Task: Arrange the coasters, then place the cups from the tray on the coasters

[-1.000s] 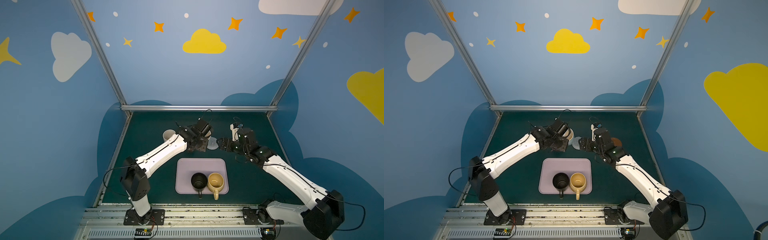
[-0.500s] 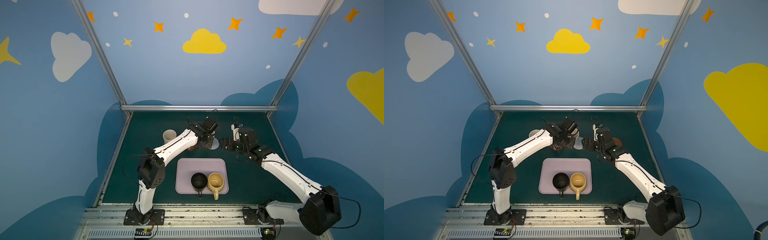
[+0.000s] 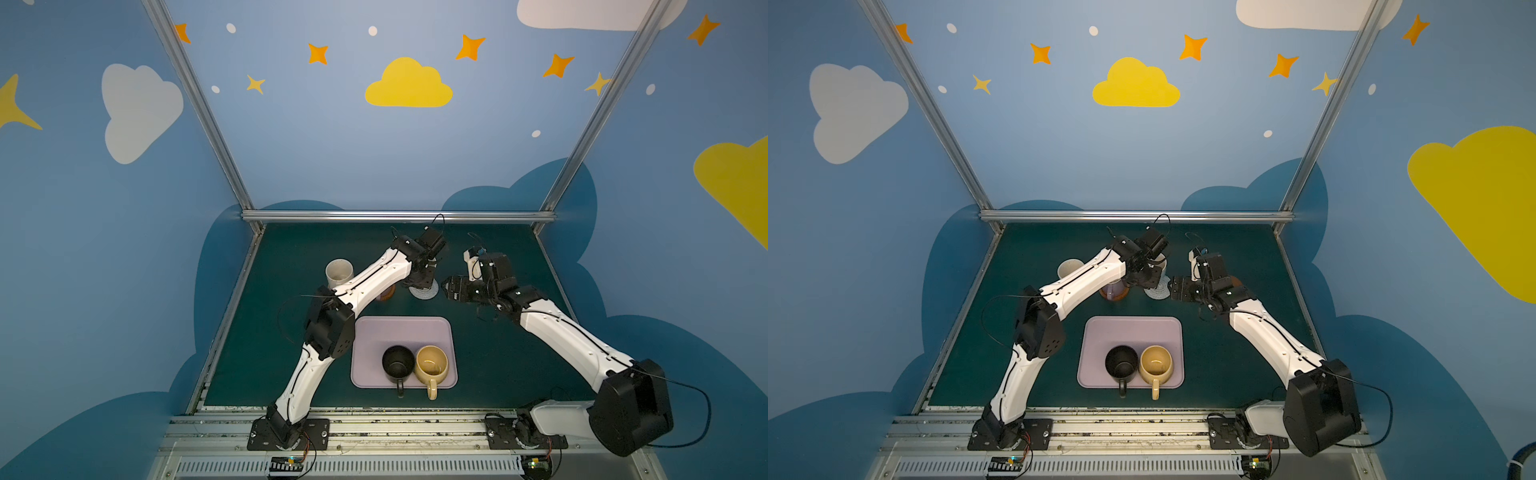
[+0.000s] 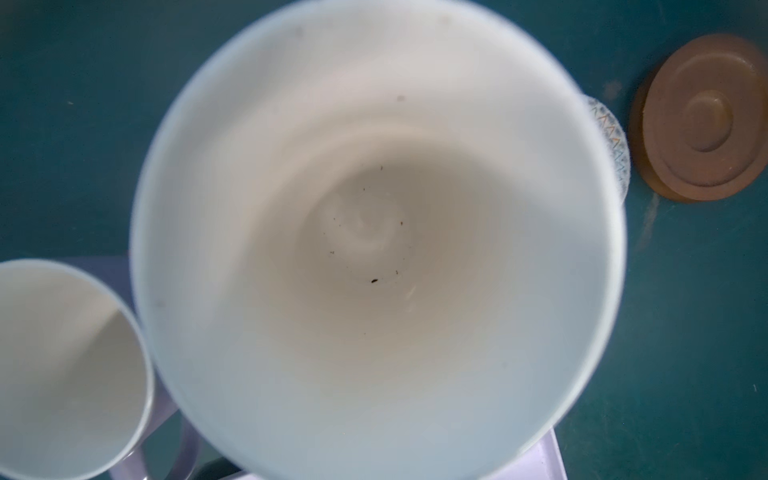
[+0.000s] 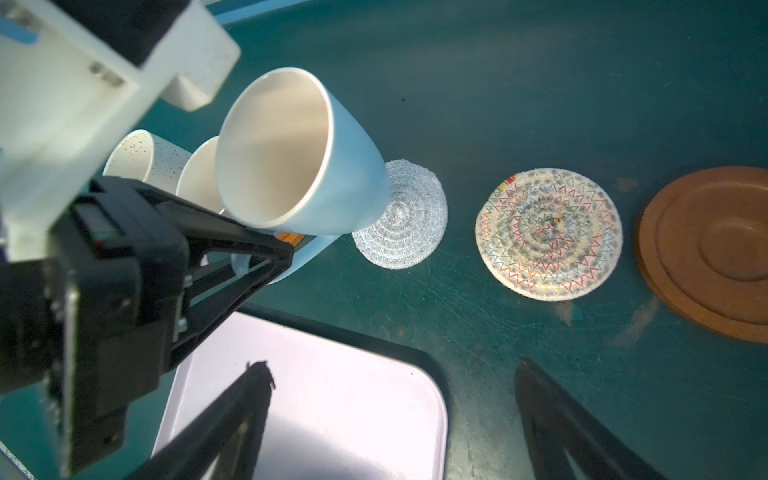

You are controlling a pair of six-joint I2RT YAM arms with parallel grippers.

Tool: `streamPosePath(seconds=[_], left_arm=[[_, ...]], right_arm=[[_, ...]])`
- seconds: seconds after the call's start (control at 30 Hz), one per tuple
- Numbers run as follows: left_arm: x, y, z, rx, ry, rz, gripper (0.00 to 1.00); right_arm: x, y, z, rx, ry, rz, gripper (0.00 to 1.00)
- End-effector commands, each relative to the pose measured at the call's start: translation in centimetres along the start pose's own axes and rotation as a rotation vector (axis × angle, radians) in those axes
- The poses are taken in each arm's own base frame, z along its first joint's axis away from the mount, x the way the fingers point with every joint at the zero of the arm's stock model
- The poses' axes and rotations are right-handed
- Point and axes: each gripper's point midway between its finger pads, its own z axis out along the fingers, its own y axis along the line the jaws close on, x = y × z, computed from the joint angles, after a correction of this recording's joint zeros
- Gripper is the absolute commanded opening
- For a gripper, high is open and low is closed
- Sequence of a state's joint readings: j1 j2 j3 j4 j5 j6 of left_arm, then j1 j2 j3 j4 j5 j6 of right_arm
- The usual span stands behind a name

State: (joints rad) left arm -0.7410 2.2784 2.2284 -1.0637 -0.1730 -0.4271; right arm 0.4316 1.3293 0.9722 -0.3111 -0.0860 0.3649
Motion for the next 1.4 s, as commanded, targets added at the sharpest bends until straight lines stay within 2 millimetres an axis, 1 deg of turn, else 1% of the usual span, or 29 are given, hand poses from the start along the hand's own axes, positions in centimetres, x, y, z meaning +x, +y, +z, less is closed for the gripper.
streamPosePath(seconds=[0.0,0.07,0.2,0.3,0.43,0.67,0.87,1.1,1.27,1.37], left_arm=[[-0.4,-0.3,-1.5,0.03,0.016,-0.033,0.04],[-0.1,-0.9,-1.0,0.052,0.044,-0.034,0.04],[0.1,-1.0,-0.1,0.056,0.069,-0.044,0.04],[-0.1,-0.8,0.3,0.041,0.065,-0.042,0.04],[-0.5,-1.5,0.7,0.07,0.051,-0.037,0.04],[-0.6,-0.9,1.2,0.034,0.046,-0.047,0.04],[-0.7,-1.5,1.7,0.061,0.047,-0.052,0.04],[-0.4,-1.0,2.9,0.022,0.054,-0.048,0.04],[-0.2,-1.7,3.5,0.054,0.067,-0.063,0.05],[0.4,-1.6,4.3,0.032,0.083,-0.055,0.06]], right_arm=[[-0.6,-0.6,-0.7,0.027,-0.017,-0.008,0.91],[-0.4,-0.9,-0.8,0.032,-0.016,-0.003,0.91],[-0.2,-1.1,-0.8,0.031,-0.005,0.011,0.91],[-0.2,-1.1,-0.8,0.025,-0.005,0.018,0.91],[-0.1,-1.1,-0.6,0.021,-0.002,0.021,0.91],[0.0,-1.1,-0.6,0.021,0.008,0.025,0.91],[-0.1,-1.1,-0.7,0.024,0.01,0.023,0.91],[0.3,-1.3,-0.5,0.027,0.015,0.026,0.91],[0.7,-1.6,-0.3,0.037,0.028,0.029,0.91],[0.6,-1.6,-0.3,0.033,0.029,0.03,0.91]])
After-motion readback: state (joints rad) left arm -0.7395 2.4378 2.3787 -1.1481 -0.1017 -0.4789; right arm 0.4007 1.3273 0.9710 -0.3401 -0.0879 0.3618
